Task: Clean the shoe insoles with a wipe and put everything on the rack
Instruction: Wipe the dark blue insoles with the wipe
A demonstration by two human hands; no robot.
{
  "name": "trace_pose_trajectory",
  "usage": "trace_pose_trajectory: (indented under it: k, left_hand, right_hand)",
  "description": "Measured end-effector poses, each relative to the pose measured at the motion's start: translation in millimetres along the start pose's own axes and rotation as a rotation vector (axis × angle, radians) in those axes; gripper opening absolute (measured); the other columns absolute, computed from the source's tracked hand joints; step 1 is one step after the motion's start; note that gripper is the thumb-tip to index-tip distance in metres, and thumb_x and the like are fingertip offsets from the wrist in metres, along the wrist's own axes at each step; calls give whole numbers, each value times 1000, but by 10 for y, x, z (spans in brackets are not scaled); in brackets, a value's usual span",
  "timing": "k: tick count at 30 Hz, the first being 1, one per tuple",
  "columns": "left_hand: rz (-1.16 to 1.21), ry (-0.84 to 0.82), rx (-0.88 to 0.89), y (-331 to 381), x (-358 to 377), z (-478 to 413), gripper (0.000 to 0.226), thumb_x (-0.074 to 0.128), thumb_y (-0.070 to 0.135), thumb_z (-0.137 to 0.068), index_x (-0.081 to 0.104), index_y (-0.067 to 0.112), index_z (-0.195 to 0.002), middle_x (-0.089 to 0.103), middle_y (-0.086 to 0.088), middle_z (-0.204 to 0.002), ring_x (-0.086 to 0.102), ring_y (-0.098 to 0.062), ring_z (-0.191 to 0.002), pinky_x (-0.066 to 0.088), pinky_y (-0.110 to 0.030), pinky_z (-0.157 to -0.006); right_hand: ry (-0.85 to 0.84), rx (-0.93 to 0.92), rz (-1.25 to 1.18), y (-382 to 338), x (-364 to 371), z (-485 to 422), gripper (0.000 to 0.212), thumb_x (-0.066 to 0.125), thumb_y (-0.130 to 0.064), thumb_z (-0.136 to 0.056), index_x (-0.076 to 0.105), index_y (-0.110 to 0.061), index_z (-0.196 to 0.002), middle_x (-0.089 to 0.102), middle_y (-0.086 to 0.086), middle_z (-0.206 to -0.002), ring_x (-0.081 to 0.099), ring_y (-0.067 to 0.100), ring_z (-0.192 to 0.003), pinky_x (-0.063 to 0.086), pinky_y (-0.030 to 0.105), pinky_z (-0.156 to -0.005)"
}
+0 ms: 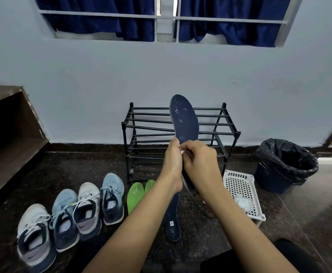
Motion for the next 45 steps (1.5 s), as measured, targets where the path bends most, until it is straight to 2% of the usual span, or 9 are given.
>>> trace_pose_trajectory:
  k: [3,8,12,17,24,32,36,40,45]
  left_hand:
    - [-7,-31,-15,-5,16,-6,48,36,44,-101,69,16,-81,72,-1,-72,67,-20,-80,52,-32,-72]
    - [-8,0,-18,52,-31,-20,51,36,44,-100,73,9,-93,75,-5,-84,69,-20,-79,54,-28,-68]
    - [-2,11,20,57,-31,-29,54,35,47,-101,73,9,-98,75,-6,-90,69,-19,-85,53,-29,-70]
    - [-18,-30,24,-10,34,14,48,36,45,-101,70,15,-85,73,-3,-79,69,-24,-91,52,-35,-83]
    - [-11,-22,18,59,-15,-16,50,37,44,-101,72,10,-90,74,-3,-78,69,-17,-75,54,-27,-66]
    - [-25,-53,47,-53,87,31,44,37,42,-100,69,15,-88,72,-6,-85,67,-24,-91,52,-37,-85]
    - [-29,-43,34,-24,39,-4,43,37,38,-102,69,15,-86,72,-1,-74,67,-19,-78,53,-29,-71]
    - [-11,-19,21,27,-5,5,43,33,36,-102,68,10,-99,70,-3,-84,66,-15,-73,54,-21,-59]
    - [-42,-3,53,-17,-6,25,47,35,42,-102,71,13,-95,74,-2,-83,69,-18,-82,54,-28,-70]
  right_hand:
    - [17,7,0,-16,-39,10,25,55,1,-80,70,-16,-90,68,1,-88,61,17,-80,38,19,-69]
    - [-50,-22,-28,-58,-36,148,22,55,1,-80,68,-17,-85,66,-1,-80,60,14,-73,46,26,-68]
    - [-35,-38,-25,-44,-15,85,23,55,0,-80,69,-17,-88,66,-1,-82,60,14,-75,44,22,-69]
    - [29,-34,28,3,-68,30,24,55,1,-80,70,-16,-90,68,0,-87,62,18,-81,40,21,-71]
    - [0,-32,-51,-66,-27,172,23,56,0,-80,69,-15,-90,67,2,-85,62,19,-78,49,32,-72]
    - [87,2,2,12,-78,6,23,54,-1,-81,69,-17,-87,67,3,-84,61,21,-76,48,35,-71]
    - [76,38,-20,-7,-34,95,23,54,-1,-81,69,-16,-90,66,2,-85,61,18,-76,45,29,-70]
    - [33,30,-86,-31,59,161,23,54,-1,-80,69,-16,-90,67,2,-84,61,18,-76,49,33,-71]
    - [33,-3,-71,-22,-17,117,23,56,-1,-79,70,-17,-89,68,0,-83,62,15,-77,49,29,-72]
Point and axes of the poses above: each hand's wrist, its own z-axis away from the middle knuckle, its own x-axis out of the palm, y = z × x, the point moved 4 cm from there along -z, towards the middle knuckle
